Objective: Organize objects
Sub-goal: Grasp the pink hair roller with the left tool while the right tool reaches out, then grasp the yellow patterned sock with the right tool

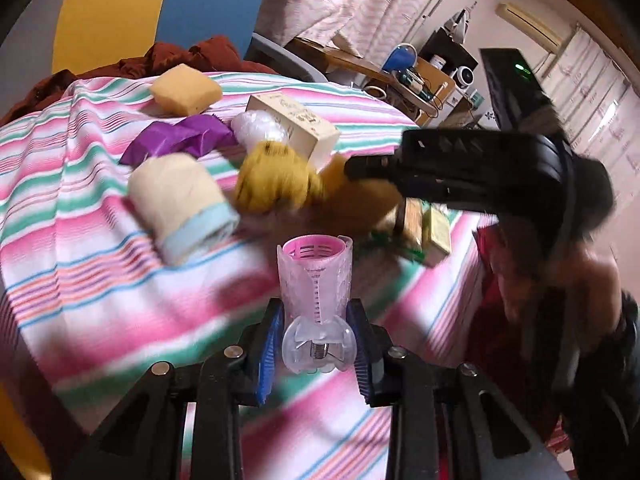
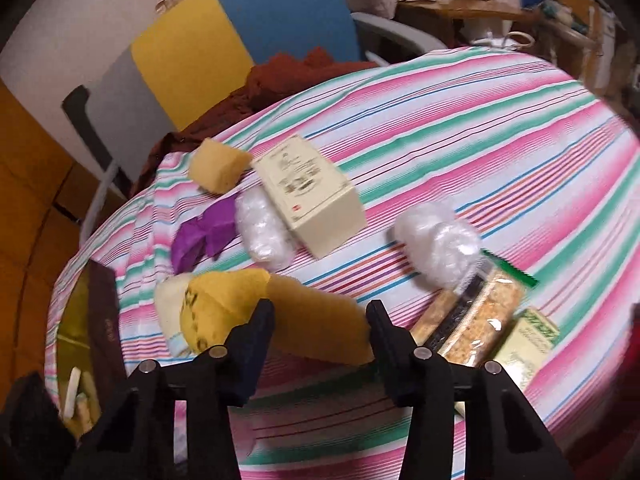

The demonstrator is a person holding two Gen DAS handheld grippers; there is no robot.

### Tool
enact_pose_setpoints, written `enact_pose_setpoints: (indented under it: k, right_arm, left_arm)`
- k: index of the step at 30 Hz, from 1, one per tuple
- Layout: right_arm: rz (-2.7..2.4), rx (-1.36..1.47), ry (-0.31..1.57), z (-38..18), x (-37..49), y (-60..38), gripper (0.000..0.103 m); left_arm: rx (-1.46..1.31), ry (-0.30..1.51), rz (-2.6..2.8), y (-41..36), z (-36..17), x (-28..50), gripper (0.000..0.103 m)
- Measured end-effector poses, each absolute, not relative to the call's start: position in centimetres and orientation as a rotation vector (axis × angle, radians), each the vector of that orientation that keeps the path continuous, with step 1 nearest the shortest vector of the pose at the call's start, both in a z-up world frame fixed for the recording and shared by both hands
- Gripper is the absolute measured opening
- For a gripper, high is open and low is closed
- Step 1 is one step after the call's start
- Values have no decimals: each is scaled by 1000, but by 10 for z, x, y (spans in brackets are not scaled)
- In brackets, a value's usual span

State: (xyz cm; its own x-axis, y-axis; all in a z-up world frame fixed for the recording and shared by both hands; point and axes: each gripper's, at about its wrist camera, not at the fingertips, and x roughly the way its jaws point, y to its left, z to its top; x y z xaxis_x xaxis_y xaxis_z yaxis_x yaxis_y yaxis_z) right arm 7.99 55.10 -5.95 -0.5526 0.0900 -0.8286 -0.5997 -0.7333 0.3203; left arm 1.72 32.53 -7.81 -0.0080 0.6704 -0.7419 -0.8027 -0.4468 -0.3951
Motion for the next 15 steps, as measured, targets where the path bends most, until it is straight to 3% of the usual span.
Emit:
enact_pose_setpoints:
  k: [4, 6, 10, 12, 15]
  right_arm:
    - [2292, -1145, 873, -57, 83, 557, 49]
    - [2286, -1143, 911, -59, 84, 559, 60]
    - [2285, -1094, 950, -56, 89, 562, 62]
    - [2293, -1040, 979, -50, 95, 564, 73]
    - [2365, -960, 963, -37, 101, 559, 76]
  left_arm:
    - [-1135, 181, 1700, 309, -76, 26, 31]
    - [-1148, 167, 1705, 300, -77, 28, 31]
    - [-1171, 138, 1716, 290, -81, 28, 30]
    - [-1159, 149, 1729, 287, -78, 30, 30]
    - [-1143, 143, 1733, 284, -73, 33, 30]
